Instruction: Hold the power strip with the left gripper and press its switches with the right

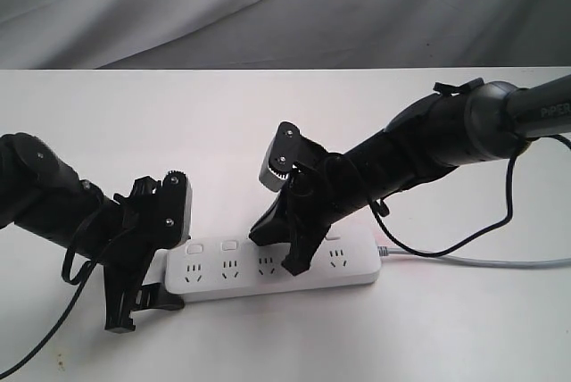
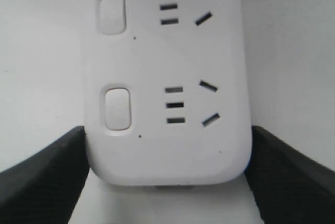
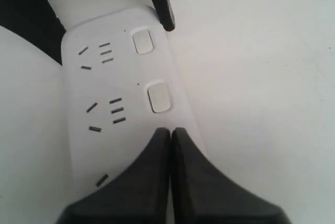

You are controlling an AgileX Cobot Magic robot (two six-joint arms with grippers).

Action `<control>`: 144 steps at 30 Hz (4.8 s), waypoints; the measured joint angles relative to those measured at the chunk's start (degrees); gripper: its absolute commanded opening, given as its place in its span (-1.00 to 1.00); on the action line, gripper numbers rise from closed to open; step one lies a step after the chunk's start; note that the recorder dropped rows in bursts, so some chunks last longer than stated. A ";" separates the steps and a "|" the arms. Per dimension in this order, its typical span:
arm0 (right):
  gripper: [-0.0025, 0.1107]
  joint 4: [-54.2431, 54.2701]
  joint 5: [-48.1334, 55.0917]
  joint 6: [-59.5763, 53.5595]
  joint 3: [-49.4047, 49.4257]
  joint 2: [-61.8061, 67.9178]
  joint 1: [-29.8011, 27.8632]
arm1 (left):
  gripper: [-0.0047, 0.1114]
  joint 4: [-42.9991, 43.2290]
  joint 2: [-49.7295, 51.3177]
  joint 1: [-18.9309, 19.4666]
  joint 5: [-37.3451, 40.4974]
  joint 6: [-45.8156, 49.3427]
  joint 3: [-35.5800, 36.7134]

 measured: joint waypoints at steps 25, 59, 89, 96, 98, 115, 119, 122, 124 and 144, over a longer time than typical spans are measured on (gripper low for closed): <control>-0.96 -0.67 -1.16 0.38 0.00 0.90 0.00 | 0.02 0.00 0.00 0.00 0.00 0.01 0.00; -0.96 -4.11 0.59 5.23 1.55 -9.37 -5.75 | 0.02 0.00 0.00 0.00 -0.12 0.01 0.00; -0.96 7.75 1.10 -10.80 8.33 -3.40 -7.41 | 0.02 0.00 0.00 0.00 -0.12 0.10 0.00; -0.96 7.75 0.99 -10.80 8.33 -3.40 -7.41 | 0.02 0.00 0.00 0.00 -0.12 0.10 0.00; -0.96 7.75 0.75 -10.80 8.33 -3.40 -7.41 | 0.02 0.00 0.00 0.00 -0.12 0.10 0.00; -0.96 7.87 0.81 -9.70 8.33 -2.09 -7.41 | 0.02 0.00 0.00 0.00 -0.12 0.10 0.00; -0.96 7.01 0.83 -8.68 8.23 -2.09 -7.41 | 0.02 0.00 0.00 0.00 0.00 0.10 0.00; -0.96 6.44 0.73 -7.68 8.23 -2.09 -7.41 | 0.02 0.00 0.00 0.00 0.00 0.10 0.00; -0.96 5.66 0.73 -6.93 8.12 -2.06 -7.41 | 0.02 0.00 0.00 0.00 0.00 0.10 0.00; -0.96 3.10 0.15 0.17 6.48 -1.05 -3.53 | 0.02 0.00 0.00 0.00 0.20 0.10 0.00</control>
